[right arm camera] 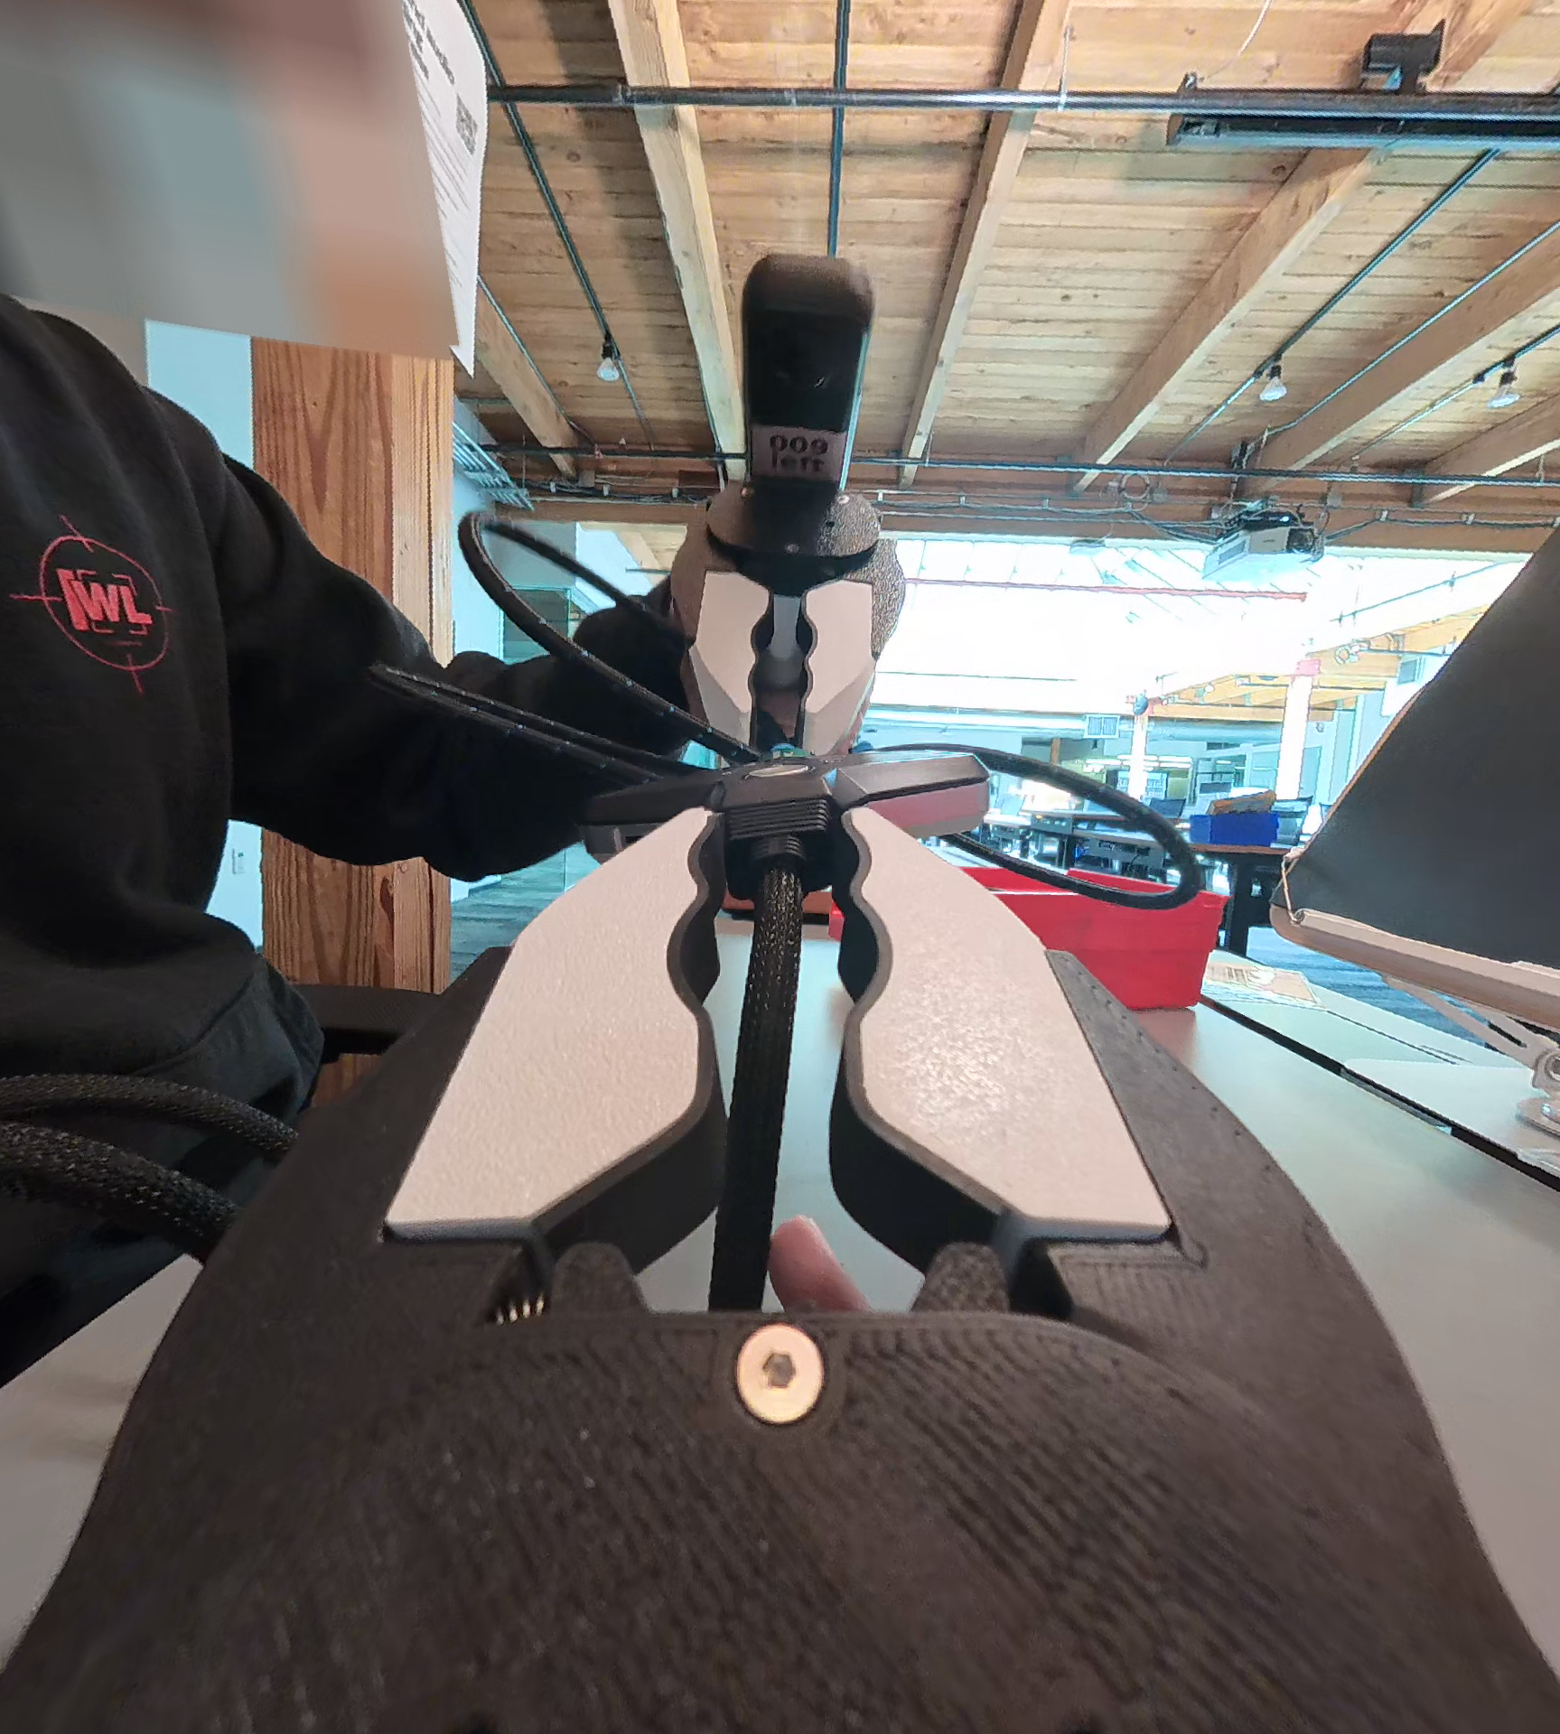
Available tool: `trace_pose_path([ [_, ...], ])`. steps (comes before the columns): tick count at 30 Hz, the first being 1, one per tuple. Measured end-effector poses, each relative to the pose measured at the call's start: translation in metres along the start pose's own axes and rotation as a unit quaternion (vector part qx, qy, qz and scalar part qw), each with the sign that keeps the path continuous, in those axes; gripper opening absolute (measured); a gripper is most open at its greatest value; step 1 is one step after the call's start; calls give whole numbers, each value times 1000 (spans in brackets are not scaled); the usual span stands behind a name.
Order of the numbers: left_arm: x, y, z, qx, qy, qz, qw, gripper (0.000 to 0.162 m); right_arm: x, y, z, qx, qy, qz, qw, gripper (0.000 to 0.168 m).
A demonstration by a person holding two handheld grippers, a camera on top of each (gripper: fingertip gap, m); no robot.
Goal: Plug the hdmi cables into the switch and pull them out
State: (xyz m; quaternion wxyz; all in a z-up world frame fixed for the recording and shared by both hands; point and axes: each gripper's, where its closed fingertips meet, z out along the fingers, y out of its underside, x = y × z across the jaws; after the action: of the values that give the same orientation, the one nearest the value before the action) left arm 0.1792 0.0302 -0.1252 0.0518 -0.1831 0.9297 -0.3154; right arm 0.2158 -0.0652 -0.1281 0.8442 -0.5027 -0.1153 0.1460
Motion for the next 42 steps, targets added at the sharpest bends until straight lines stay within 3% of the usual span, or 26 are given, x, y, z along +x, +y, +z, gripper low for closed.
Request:
trace_pose_path([
  [7, -5, 1, 6, 54, 29, -13, 998, 14, 4, -1, 0, 4, 13, 10, 1000, 23],
  [14, -12, 7, 14, 60, 16, 4, 998, 14, 9, -2, 2, 10, 29, 21, 999, 23],
  [19, -24, -6, -4, 112, -5, 22, 993, 14, 12, 10, 4, -40, 46, 7, 998, 23],
  [23, -28, 2, 3, 85, -11, 35, 996, 14, 16, 22, 3, -72, 56, 4, 996, 23],
  [36, -28, 2, 4, 95, -18, 51, 994, 15, 16, 16, 4, -60, 57, -25, 996, 23],
  [39, -27, 0, 0, 121, -50, 34, 991, 18, 14, 8, 5, -46, 52, -37, 997, 22],
  [41, -33, 2, -8, 126, -111, 35, 985, 32, 13, 6, 6, -46, 49, -39, 997, 22],
  [42, -36, 2, -15, 137, -142, 33, 980, 32, 13, 6, 6, -50, 50, -42, 997, 22],
])
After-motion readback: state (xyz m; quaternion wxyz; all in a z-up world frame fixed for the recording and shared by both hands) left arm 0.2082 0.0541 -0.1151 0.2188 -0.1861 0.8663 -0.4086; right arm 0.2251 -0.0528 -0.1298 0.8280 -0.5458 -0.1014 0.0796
